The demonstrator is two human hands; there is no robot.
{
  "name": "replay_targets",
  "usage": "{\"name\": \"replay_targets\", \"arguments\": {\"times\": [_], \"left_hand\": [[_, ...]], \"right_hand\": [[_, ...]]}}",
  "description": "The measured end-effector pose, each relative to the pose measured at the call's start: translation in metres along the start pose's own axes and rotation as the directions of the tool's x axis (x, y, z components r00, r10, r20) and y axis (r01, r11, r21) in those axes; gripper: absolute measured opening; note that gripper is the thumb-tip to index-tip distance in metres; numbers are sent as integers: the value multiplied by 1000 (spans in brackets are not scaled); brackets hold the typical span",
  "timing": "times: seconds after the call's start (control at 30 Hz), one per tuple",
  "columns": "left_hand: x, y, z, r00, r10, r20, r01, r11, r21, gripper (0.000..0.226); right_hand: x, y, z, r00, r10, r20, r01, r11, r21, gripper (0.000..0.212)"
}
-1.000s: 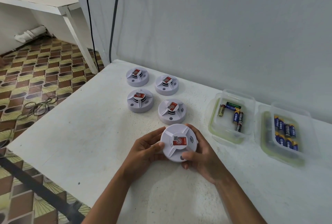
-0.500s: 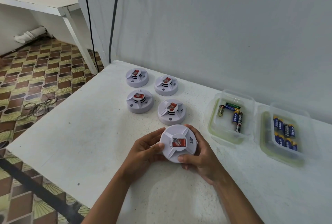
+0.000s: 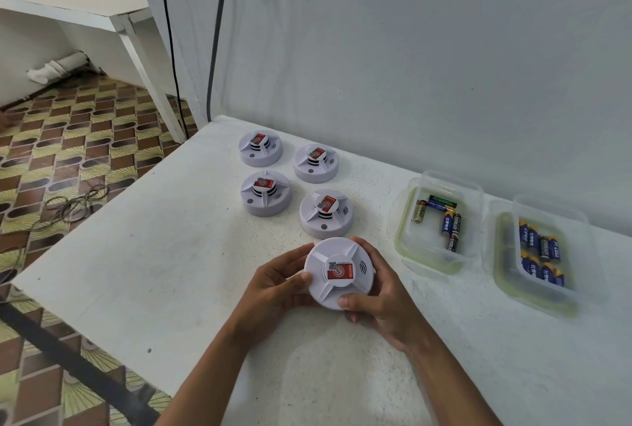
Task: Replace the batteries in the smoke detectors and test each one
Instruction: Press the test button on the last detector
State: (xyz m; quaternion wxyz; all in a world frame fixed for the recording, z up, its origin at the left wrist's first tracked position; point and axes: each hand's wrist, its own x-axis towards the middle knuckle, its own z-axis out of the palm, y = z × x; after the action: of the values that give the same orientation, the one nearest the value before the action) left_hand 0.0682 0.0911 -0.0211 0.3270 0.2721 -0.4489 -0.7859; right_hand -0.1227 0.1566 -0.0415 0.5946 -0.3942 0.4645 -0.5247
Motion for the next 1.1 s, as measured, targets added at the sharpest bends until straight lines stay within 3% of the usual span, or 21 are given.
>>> {"name": "replay_targets", "arguments": {"times": [0.67, 0.93, 1.03, 1.1], "left_hand": [[1, -1, 0, 1000, 7, -14, -7, 1000, 25, 53], [1, -2, -2, 1000, 12, -11, -12, 1000, 17, 39], [1, -2, -1, 1000, 7, -24, -6, 1000, 12, 40], [1, -1, 0, 1000, 6, -23, -6, 1000, 2, 49]], "right_hand": [[0, 0, 1, 1000, -11, 2, 11, 1000, 13, 80], [-2, -3, 3, 1000, 3, -11, -3, 1000, 20, 80], [-1, -6, 4, 999, 33, 23, -36, 987, 154, 72], [-1, -8, 4, 997, 49, 64, -65, 954, 292, 78]]}}
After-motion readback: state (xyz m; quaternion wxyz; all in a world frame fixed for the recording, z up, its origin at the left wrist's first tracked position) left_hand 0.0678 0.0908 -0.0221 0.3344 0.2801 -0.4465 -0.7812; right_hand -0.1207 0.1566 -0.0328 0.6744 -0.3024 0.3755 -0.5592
